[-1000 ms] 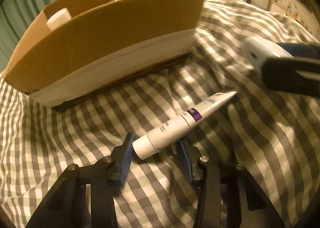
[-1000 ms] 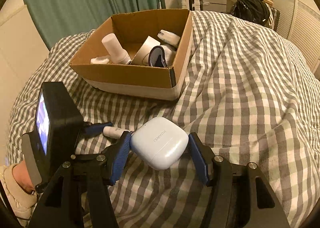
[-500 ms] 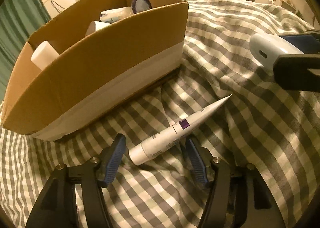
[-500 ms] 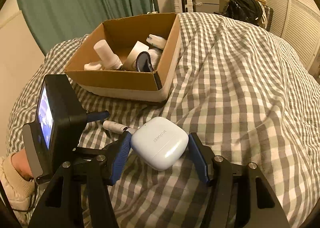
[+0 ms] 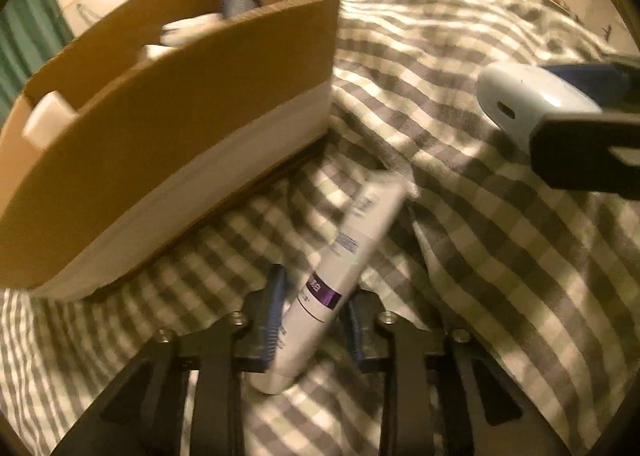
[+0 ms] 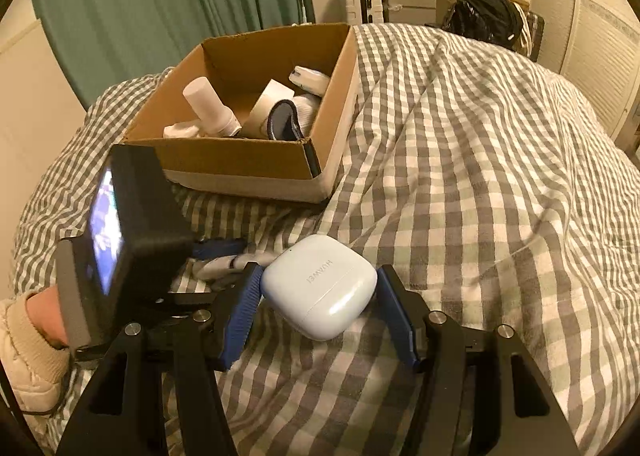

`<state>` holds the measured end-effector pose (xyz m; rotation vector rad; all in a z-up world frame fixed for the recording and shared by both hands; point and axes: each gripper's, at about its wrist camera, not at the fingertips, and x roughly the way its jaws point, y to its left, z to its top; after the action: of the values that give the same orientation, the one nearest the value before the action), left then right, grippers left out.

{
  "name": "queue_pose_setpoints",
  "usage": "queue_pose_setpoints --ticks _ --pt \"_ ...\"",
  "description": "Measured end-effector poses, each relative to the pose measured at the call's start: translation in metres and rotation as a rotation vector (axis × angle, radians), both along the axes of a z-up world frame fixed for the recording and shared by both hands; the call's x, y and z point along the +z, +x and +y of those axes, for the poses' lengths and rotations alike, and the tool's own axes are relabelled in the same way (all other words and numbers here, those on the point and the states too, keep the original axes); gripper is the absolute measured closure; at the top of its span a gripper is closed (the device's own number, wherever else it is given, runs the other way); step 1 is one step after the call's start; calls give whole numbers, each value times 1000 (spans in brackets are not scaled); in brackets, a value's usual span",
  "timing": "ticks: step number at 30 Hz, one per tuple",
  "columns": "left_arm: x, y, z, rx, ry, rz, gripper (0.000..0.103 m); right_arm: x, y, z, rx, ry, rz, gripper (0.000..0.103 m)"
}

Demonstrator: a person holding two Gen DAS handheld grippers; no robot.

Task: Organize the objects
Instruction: 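Grasp the white tube with the left gripper and lift it upright, then lower the tube into the box with the left gripper while the right lowers the earbud case, opening both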

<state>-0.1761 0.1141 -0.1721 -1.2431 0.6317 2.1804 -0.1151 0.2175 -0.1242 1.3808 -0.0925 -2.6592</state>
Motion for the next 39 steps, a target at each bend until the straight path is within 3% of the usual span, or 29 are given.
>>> queue_pose_setpoints --ticks 2,7,12,16,22,30,39 --pt "14 1 -8 49 19 7 85 4 4 -4 0 25 19 44" --pt "55 7 -31 157 52 66 86 23 19 -15 10 66 78 44" --pt "91 48 -39 260 115 114 86 54 41 -27 35 66 152 45" --pt "128 56 -70 293 148 174 86 79 56 -36 57 59 209 45" --pt "170 74 -75 310 192 265 86 115 63 -46 93 37 282 45" --pt "216 49 -78 318 244 332 86 159 24 -57 158 -43 342 45" --pt "216 -22 -71 319 259 326 86 164 -61 -54 153 -53 334 45"
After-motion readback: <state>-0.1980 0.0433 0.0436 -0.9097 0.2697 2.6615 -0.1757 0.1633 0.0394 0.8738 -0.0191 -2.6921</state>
